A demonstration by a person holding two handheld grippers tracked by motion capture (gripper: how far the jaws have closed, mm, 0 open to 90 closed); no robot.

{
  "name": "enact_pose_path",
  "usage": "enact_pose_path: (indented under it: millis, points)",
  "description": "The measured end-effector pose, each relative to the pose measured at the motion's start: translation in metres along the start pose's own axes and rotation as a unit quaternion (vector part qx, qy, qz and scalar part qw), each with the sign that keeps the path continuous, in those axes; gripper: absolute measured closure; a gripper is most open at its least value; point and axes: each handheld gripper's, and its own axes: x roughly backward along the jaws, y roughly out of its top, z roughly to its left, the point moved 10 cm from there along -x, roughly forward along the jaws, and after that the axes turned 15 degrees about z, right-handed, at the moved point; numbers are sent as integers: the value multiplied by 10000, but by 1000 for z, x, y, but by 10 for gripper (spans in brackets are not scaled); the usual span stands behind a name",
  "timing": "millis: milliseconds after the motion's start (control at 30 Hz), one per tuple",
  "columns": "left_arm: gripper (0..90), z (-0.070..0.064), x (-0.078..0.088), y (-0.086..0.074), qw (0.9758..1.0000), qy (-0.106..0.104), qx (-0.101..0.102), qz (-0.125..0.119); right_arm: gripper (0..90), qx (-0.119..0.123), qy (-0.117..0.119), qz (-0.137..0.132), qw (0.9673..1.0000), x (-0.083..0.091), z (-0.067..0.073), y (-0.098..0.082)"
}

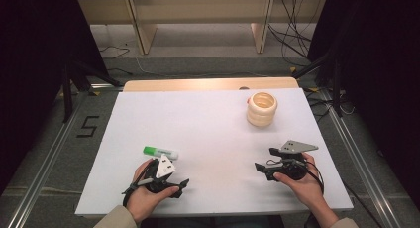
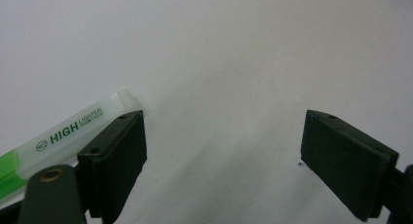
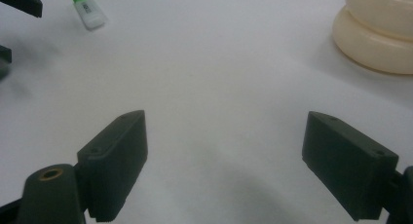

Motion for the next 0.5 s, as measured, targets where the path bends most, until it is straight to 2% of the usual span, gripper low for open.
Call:
enact_pose_path:
  millis: [233,500]
  points:
    - [172,4,0,-6,9999,30,90,43,174,12,-25,25,10000,0,3,0]
    - [173,5,-1,-6,9999,32,76,72,173,32,-38,8,10000,0,3,0]
